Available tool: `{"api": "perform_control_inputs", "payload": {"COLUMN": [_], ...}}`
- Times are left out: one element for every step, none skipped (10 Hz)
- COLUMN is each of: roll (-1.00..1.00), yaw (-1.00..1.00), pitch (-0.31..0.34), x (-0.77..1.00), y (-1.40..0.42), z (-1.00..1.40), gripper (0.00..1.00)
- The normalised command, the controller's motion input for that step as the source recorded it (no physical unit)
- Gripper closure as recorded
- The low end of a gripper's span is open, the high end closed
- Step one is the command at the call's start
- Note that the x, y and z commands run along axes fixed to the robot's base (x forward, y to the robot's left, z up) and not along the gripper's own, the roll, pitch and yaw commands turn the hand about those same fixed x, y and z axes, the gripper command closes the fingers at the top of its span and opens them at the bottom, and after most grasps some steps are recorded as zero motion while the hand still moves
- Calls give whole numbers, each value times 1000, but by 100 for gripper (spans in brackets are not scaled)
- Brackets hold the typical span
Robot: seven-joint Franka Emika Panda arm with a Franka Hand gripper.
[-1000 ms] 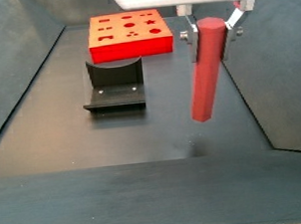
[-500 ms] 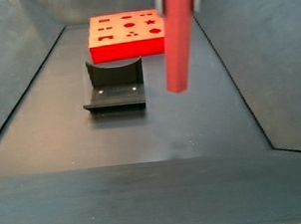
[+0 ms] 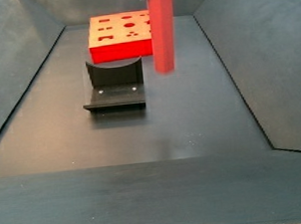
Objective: Pick up the hexagon object. Move up. Move to above the board. Insert the hexagon object.
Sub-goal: Move to above the board.
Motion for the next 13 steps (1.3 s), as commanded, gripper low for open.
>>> {"api": "perform_control_inputs", "payload": {"roll": [190, 127, 99, 74, 60, 55, 47, 36, 23, 1, -4, 2, -8], "yaw": [62, 32, 24, 12, 14, 11, 11, 10, 12, 12, 9, 2, 8], "pitch": [23, 3, 9, 10, 7, 4, 4, 5, 7, 12, 19, 25, 37], "x": [-93, -95, -96, -96, -97, -100, -101, -103, -104, -103, -100, -93, -93], "y": [-1000, -1000, -1000, -1000, -1000, -1000, -1000, -1000, -1000, -1000, -1000, -1000, -1000], "z": [233, 233, 234, 238, 237, 237, 240, 239, 241, 246, 249, 258, 263], "gripper": [100, 100, 100, 100, 100, 100, 100, 100, 100, 100, 100, 100, 100]}}
